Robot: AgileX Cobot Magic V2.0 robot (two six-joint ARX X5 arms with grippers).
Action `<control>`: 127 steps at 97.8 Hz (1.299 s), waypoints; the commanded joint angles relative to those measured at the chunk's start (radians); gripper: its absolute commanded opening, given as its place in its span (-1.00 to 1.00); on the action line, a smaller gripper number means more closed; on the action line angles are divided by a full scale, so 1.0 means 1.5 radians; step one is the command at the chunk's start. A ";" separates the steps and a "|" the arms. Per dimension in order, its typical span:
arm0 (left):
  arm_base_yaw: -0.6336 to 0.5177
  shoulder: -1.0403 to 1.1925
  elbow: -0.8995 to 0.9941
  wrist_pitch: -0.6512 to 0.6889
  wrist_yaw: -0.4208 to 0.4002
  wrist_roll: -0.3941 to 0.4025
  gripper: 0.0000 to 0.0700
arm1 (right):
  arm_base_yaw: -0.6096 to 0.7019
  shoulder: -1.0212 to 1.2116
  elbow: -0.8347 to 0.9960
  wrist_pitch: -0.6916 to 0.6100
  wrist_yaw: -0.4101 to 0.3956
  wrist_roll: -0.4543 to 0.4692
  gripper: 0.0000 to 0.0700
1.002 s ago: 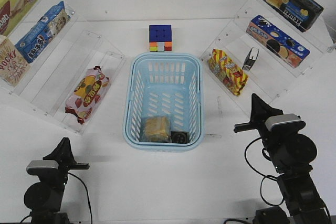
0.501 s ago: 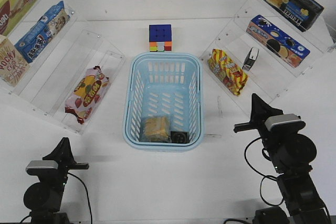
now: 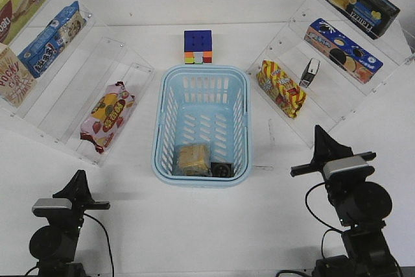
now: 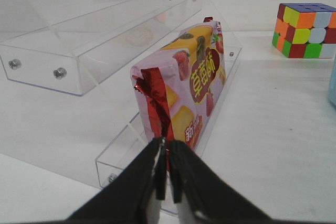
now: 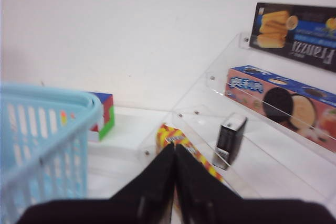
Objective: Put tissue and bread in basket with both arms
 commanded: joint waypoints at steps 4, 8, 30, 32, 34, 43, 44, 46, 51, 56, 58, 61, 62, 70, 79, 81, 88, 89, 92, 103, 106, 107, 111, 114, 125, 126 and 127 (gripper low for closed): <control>-0.001 -0.001 -0.013 0.010 0.002 -0.006 -1.00 | -0.007 -0.067 -0.082 0.012 -0.002 -0.064 -1.00; -0.001 -0.001 -0.013 0.010 0.002 -0.006 -1.00 | -0.012 -0.101 -0.115 0.009 -0.002 -0.070 -1.00; -0.001 -0.001 -0.013 0.010 0.002 -0.006 -1.00 | -0.056 -0.274 -0.253 -0.033 0.005 -0.079 -1.00; -0.001 -0.001 -0.013 0.010 0.002 -0.006 -1.00 | -0.060 -0.286 -0.262 -0.037 0.006 -0.077 -1.00; -0.001 -0.001 -0.013 0.010 0.002 -0.006 -1.00 | -0.064 -0.298 -0.270 -0.043 0.005 -0.074 -1.00; -0.001 -0.001 -0.013 0.010 0.002 -0.006 -1.00 | -0.076 -0.329 -0.298 -0.065 0.006 -0.046 -1.00; -0.001 -0.001 -0.013 0.011 0.002 -0.006 -1.00 | -0.077 -0.326 -0.298 -0.072 0.006 -0.042 -1.00; -0.001 -0.001 -0.013 0.010 0.002 -0.006 -1.00 | -0.079 -0.327 -0.298 -0.084 0.007 -0.036 -1.00; -0.001 -0.001 -0.013 0.011 0.002 -0.006 -1.00 | -0.080 -0.327 -0.298 -0.121 0.008 -0.017 -1.00; -0.001 -0.001 -0.013 0.011 0.002 -0.006 -1.00 | -0.080 -0.325 -0.297 -0.131 0.022 -0.001 -1.00; -0.001 -0.001 -0.013 0.009 0.002 -0.006 -1.00 | -0.080 -0.325 -0.297 -0.130 0.031 0.004 -1.00; -0.001 -0.001 -0.013 0.008 0.002 -0.006 -1.00 | -0.080 -0.325 -0.297 -0.130 0.036 0.004 -1.00; -0.001 -0.001 -0.013 0.007 0.002 -0.006 -1.00 | -0.080 -0.325 -0.297 -0.130 0.037 0.004 -1.00; -0.001 -0.001 -0.013 0.004 0.002 -0.006 -1.00 | -0.080 -0.322 -0.297 -0.127 0.036 0.003 -1.00; -0.001 -0.001 -0.013 0.005 0.002 -0.006 -1.00 | -0.080 -0.322 -0.297 -0.115 0.035 0.003 -1.00; -0.001 -0.001 -0.013 0.005 0.002 -0.006 -1.00 | -0.080 -0.322 -0.297 -0.113 0.035 0.003 -1.00; -0.001 -0.001 -0.013 0.005 0.002 -0.006 -1.00 | -0.080 -0.322 -0.297 -0.113 0.035 0.003 -1.00; -0.001 -0.001 -0.013 0.005 0.002 -0.006 -1.00 | -0.080 -0.322 -0.297 -0.113 0.035 0.003 -1.00; -0.001 -0.001 -0.013 0.005 0.002 -0.006 -1.00 | -0.080 -0.322 -0.297 -0.113 0.035 0.003 -1.00; -0.001 -0.001 -0.013 0.005 0.002 -0.006 -1.00 | -0.080 -0.322 -0.297 -0.113 0.035 0.003 -1.00; -0.001 -0.001 -0.013 0.005 0.002 -0.006 -1.00 | -0.080 -0.322 -0.297 -0.113 0.035 0.003 -1.00; -0.001 -0.001 -0.013 0.005 0.002 -0.006 -1.00 | -0.080 -0.322 -0.297 -0.113 0.035 0.003 -1.00; -0.001 -0.001 -0.013 0.005 0.002 -0.006 -1.00 | -0.080 -0.322 -0.297 -0.113 0.035 0.003 -1.00; -0.001 -0.001 -0.013 0.005 0.002 -0.006 -1.00 | -0.080 -0.322 -0.297 -0.113 0.035 0.003 -1.00; -0.001 -0.001 -0.013 0.005 0.002 -0.006 -1.00 | -0.080 -0.322 -0.297 -0.113 0.035 0.003 -1.00; -0.001 -0.001 -0.013 0.005 0.002 -0.006 -1.00 | -0.080 -0.322 -0.297 -0.113 0.035 0.003 -1.00; -0.001 -0.001 -0.013 0.005 0.002 -0.006 -1.00 | -0.080 -0.322 -0.297 -0.113 0.035 0.003 -1.00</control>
